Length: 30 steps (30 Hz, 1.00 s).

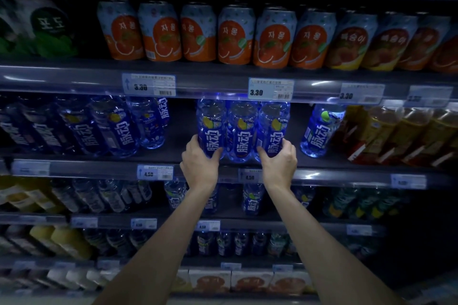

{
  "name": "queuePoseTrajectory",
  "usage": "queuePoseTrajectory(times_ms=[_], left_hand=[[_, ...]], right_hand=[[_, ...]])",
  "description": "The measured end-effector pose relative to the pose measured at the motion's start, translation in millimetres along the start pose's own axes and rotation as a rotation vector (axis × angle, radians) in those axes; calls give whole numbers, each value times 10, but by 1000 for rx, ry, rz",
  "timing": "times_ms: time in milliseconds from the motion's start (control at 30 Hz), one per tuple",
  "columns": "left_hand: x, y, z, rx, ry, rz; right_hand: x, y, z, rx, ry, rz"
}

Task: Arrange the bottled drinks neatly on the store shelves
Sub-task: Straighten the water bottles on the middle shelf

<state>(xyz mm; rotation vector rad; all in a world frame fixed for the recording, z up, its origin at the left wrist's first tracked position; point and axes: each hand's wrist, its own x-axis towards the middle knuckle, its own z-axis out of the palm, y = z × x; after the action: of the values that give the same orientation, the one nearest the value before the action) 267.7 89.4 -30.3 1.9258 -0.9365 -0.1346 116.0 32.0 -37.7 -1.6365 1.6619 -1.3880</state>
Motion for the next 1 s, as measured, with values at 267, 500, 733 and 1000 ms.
queuePoseTrajectory(times_ms=[267,500,733,1000], left_hand=[[-74,47,-7,-50,-33,-28],[-321,171,85,-95,-7,-54],[-809,343,429,-7,50,22],[-1180,533,961,125,-31,128]], right_hand=[[-48,-7,-29,50,-51,55],[-15,145,-341,30,1,83],[303,402,-619,32,108,91],[696,678,-709,58,80,69]])
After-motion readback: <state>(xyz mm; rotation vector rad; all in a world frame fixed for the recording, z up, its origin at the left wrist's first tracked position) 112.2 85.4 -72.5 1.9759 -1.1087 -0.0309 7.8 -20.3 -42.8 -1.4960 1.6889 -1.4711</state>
